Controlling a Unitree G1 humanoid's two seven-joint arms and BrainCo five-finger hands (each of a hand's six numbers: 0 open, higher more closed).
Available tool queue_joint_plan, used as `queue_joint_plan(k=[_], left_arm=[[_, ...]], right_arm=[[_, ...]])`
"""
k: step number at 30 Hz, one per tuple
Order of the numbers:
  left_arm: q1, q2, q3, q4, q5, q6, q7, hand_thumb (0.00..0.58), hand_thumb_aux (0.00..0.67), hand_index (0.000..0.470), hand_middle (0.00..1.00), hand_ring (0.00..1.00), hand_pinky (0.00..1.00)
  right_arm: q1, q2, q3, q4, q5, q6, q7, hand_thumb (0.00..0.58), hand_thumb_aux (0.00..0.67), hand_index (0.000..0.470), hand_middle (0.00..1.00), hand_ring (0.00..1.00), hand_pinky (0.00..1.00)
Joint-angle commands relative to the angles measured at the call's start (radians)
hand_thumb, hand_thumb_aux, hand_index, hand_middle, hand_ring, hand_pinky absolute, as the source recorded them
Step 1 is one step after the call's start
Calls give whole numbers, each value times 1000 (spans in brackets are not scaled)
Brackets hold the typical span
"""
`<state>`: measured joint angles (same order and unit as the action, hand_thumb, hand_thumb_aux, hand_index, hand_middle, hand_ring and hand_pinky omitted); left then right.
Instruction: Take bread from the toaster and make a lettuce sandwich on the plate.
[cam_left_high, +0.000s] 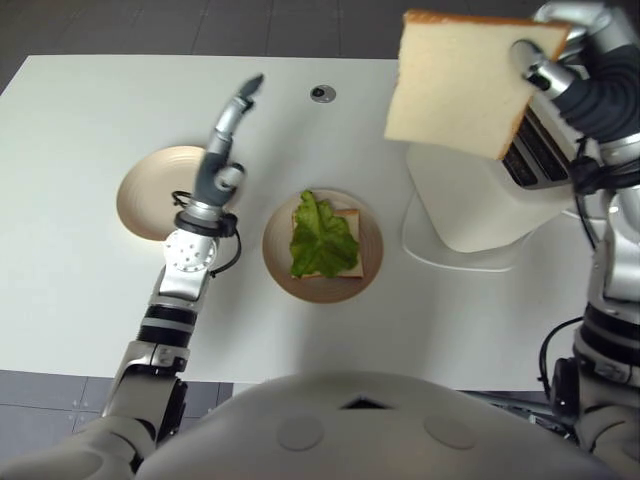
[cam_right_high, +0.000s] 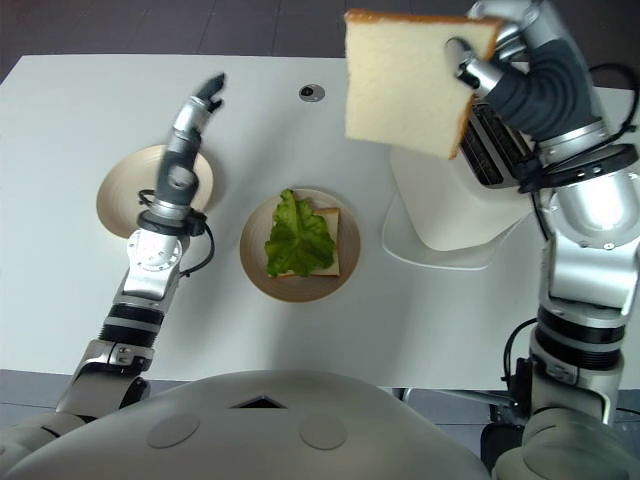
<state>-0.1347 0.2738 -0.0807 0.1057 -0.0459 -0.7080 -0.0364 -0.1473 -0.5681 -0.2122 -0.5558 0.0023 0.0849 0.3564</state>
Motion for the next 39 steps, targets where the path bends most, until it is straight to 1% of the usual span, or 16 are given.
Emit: queue_joint_plan(k=[1,4,7,9,13,16,18,21,23,25,30,34,35,36,37,39], left_arm=[[12,2,38,-60,-139,53,-73,0,0,0,0,0,0],[32,0,66,-121,-264,97,-135,0,0,0,0,0,0],[56,0,81,-215,-424,163,-214,0,0,0,0,0,0],[85,9,64,-289,-498,195,-288,0,0,0,0,0,0],[149,22,7,-362,-495,213,-430,0,0,0,0,0,0],[216,56,-50,-402,-478,192,-565,0,0,0,0,0,0],[252,84,-93,-390,-411,162,-645,0,0,0,0,0,0],[267,144,-150,-240,-81,69,-678,0,0,0,0,0,0],[275,186,-174,-166,72,24,-679,0,0,0,0,0,0],[277,204,-191,-124,142,-2,-671,0,0,0,0,0,0],[245,209,-226,-28,283,-24,-609,0,0,0,0,0,0],[230,220,-247,19,335,-35,-566,0,0,0,0,0,0],[231,223,-255,19,338,-41,-562,0,0,0,0,0,0],[231,225,-264,17,337,-48,-560,0,0,0,0,0,0],[234,228,-272,8,324,-53,-563,0,0,0,0,0,0],[233,234,-281,2,314,-56,-561,0,0,0,0,0,0]], right_arm=[[101,87,123,-7,77,38,37,580,670,470,1000,1000,1000],[161,143,231,57,95,45,65,580,670,470,1000,1000,1000],[204,180,307,119,74,29,73,580,670,470,1000,1000,1000],[217,201,347,179,61,12,79,580,670,470,1000,1000,1000],[196,228,384,311,27,-41,69,580,670,470,1000,1000,1000],[178,243,393,399,5,-74,61,580,670,470,1000,1000,1000],[172,246,410,448,-12,-93,67,580,670,470,1000,1000,1000],[177,236,450,483,-55,-128,79,580,670,470,1000,1000,1000],[186,225,460,477,-69,-138,84,580,670,470,1000,1000,1000],[190,221,461,473,-76,-144,86,580,670,470,1000,1000,1000],[184,221,452,469,-95,-153,75,580,670,470,1000,1000,1000],[179,226,440,450,-94,-155,65,580,670,470,1000,1000,1000],[180,231,431,431,-83,-166,63,572,594,417,1000,1000,1000],[179,236,423,410,-73,-182,59,445,347,243,1000,1000,1000],[179,245,412,384,-57,-199,54,0,0,0,1000,1000,1000],[171,258,390,360,-57,-222,27,0,0,0,1000,1000,1000]])
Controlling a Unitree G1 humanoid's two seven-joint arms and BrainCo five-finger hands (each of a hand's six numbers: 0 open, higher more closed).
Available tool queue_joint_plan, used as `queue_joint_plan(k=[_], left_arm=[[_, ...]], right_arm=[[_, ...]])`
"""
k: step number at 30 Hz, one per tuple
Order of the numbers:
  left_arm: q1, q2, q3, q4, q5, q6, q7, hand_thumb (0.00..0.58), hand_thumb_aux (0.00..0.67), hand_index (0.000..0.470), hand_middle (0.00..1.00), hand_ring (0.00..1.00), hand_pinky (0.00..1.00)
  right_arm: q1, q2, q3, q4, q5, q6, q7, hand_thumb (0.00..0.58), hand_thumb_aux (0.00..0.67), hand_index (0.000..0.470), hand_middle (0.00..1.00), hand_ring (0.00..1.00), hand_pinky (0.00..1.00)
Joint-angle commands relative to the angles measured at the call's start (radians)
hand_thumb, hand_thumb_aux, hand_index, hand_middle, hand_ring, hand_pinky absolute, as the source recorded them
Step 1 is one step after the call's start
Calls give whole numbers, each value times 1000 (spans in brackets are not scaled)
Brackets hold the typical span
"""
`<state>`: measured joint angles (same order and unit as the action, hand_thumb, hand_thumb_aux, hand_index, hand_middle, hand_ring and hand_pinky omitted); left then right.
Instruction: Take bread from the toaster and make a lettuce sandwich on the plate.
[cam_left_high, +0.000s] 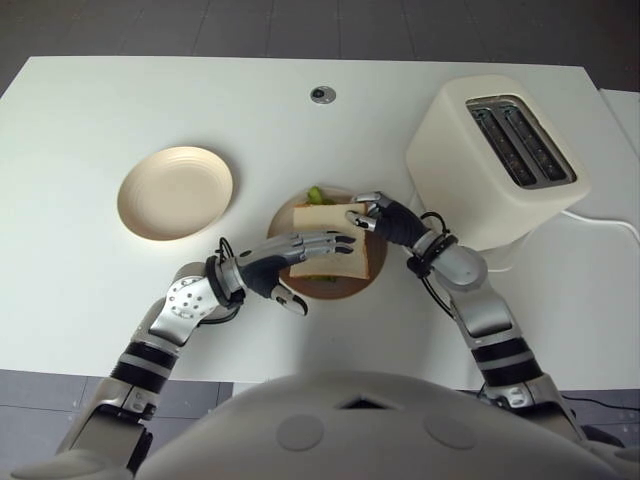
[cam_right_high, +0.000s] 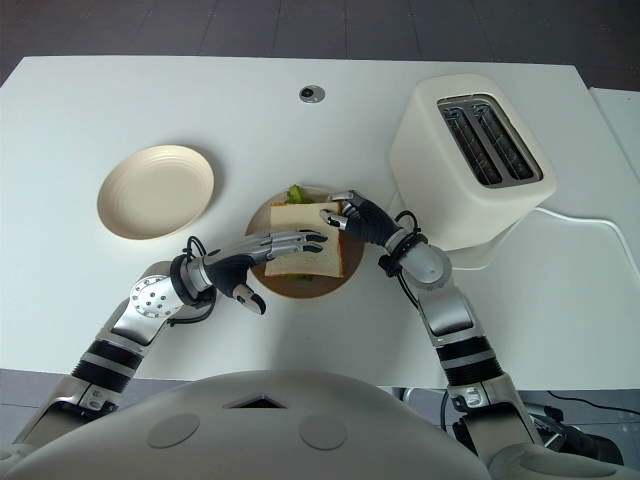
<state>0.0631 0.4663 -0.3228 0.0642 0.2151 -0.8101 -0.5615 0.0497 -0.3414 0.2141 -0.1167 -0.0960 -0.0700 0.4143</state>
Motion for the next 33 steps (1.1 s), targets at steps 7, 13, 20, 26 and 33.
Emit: queue_joint_plan(k=[7,13,20,26,33], left_arm=[[16,49,-46,61,53,45,-13,0,0,0,0,0,0],[4,44,-49,74,60,49,20,0,0,0,0,0,0],[-13,-31,-17,-137,-339,58,44,580,670,470,690,690,690],[85,96,-113,-296,-620,91,-210,580,670,470,1000,1000,1000],[79,122,-189,-31,-188,41,-278,580,670,470,1000,1000,1000]], right_arm=[[-73,56,-117,-96,39,-58,-101,0,0,0,1000,1000,1000],[-82,62,-136,-101,55,-59,-106,0,0,0,1000,1000,1000],[22,4,-69,-227,220,-115,92,580,670,470,1000,1000,1000],[204,-218,8,-313,322,-270,430,580,670,470,1000,1000,1000],[235,-375,92,-79,17,-456,519,580,670,470,1000,1000,1000]])
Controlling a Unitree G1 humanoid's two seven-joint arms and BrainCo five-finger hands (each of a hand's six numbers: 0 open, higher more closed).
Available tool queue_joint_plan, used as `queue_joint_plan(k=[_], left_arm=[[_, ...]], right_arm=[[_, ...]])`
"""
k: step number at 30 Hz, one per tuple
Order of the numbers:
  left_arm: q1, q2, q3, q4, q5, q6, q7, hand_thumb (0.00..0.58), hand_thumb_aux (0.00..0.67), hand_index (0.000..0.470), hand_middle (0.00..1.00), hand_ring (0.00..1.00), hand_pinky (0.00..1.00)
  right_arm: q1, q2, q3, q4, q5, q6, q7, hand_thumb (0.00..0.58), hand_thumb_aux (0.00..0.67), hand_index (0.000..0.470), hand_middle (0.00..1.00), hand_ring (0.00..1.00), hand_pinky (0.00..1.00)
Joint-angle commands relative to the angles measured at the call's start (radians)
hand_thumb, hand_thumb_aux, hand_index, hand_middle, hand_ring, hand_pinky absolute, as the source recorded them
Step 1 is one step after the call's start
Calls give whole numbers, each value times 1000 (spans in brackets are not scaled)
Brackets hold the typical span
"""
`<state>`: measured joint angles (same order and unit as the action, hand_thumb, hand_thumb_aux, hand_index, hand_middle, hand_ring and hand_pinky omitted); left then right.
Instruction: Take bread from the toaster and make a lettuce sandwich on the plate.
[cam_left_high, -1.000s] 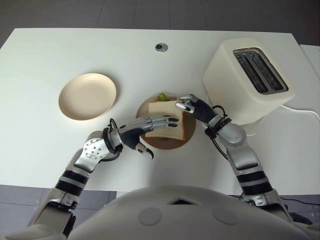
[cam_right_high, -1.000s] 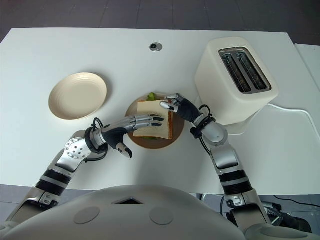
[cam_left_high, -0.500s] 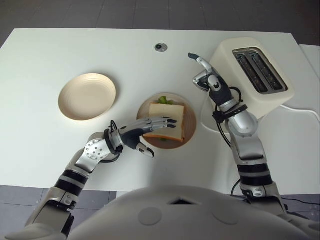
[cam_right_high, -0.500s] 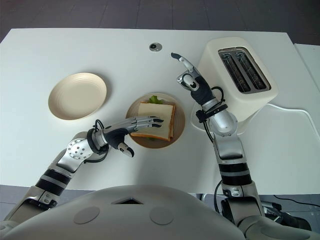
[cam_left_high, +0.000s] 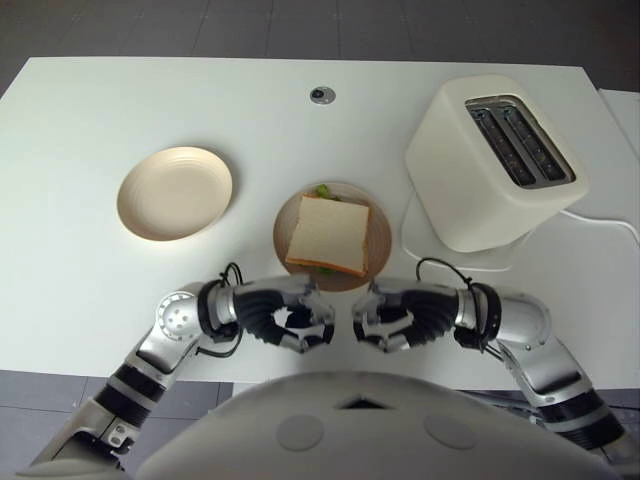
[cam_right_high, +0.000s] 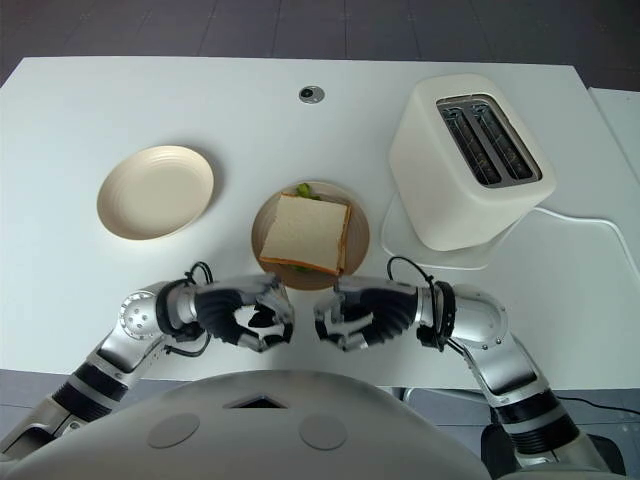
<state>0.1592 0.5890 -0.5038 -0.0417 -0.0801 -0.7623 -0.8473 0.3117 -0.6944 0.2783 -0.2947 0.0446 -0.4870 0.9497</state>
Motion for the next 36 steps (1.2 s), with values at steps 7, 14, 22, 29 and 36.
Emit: queue_joint_plan(k=[7,14,22,29,36], left_arm=[[-52,-31,15,174,260,-13,101,580,670,470,1000,1000,1000],[-279,-172,216,358,645,95,724,580,670,470,945,945,945],[-304,-241,323,295,464,72,889,0,0,0,0,0,0],[-231,-253,396,-128,-320,102,716,0,0,0,0,0,0],[-186,-289,386,-210,-248,134,643,0,0,0,0,0,0]], right_arm=[[-119,45,69,255,-347,-40,-181,580,670,470,1000,1000,1000],[-349,253,21,468,-639,109,-698,580,670,470,1000,1000,1000],[-400,309,-52,437,-655,116,-957,220,142,100,769,769,769],[-369,378,-242,138,-415,10,-1090,0,0,0,0,0,0],[-301,415,-269,-73,-78,-88,-1006,0,0,0,0,0,0]])
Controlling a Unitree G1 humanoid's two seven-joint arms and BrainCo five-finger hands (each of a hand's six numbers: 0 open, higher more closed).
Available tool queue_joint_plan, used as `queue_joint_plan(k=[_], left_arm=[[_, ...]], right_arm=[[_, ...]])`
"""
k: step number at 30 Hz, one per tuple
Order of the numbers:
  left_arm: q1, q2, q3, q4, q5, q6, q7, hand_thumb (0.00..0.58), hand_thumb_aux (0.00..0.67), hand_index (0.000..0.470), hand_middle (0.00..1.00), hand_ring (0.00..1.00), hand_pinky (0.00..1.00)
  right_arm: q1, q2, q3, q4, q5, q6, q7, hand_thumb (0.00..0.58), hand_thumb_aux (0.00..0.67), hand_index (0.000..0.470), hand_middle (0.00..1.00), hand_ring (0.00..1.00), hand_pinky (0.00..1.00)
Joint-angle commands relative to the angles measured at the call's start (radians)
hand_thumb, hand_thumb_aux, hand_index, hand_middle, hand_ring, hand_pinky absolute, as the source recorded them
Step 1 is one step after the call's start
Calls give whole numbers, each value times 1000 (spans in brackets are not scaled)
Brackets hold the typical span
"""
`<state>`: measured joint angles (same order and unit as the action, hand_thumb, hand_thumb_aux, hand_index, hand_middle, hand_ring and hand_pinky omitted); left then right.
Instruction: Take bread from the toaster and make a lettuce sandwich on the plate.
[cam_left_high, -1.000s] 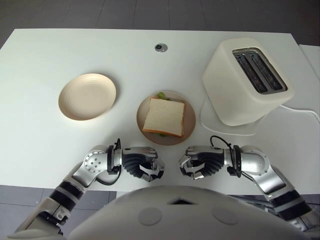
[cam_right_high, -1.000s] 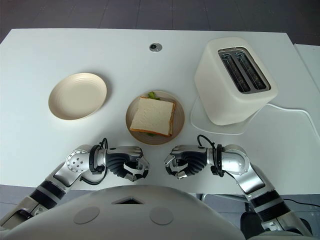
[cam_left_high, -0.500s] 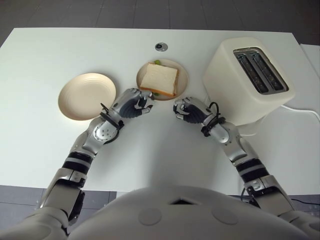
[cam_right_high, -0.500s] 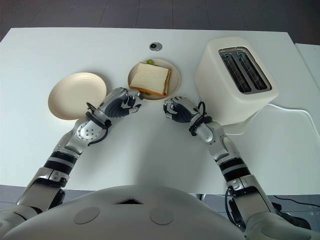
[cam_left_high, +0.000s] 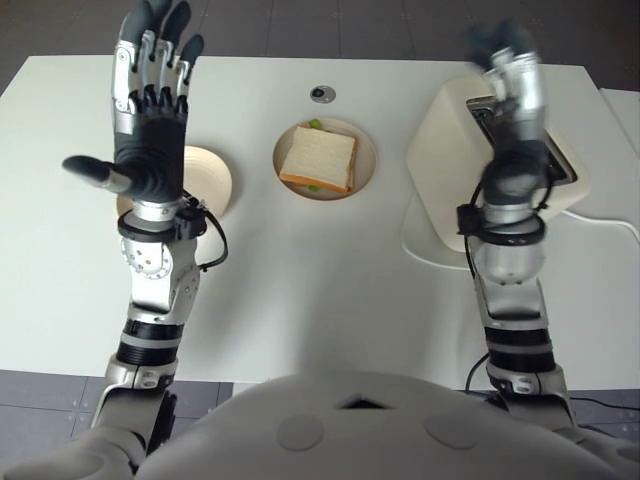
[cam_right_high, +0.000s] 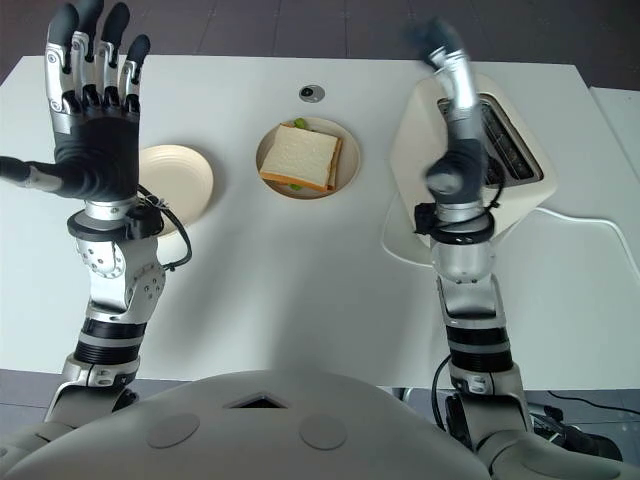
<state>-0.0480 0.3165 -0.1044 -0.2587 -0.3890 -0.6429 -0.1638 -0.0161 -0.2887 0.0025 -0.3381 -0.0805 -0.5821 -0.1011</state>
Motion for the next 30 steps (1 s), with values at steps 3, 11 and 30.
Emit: queue_joint_plan(k=[3,11,30], left_arm=[[29,-30,-19,23,86,21,-81,0,0,0,0,0,0],[33,-65,-5,43,111,32,-143,0,0,0,0,0,0],[-69,-306,-24,82,255,221,21,0,0,0,0,0,0]], right_arm=[[38,17,7,-37,59,14,76,0,0,0,0,0,0],[42,54,-2,-35,56,30,117,0,0,0,0,0,0],[-34,284,88,20,-61,79,45,0,0,0,0,0,0]])
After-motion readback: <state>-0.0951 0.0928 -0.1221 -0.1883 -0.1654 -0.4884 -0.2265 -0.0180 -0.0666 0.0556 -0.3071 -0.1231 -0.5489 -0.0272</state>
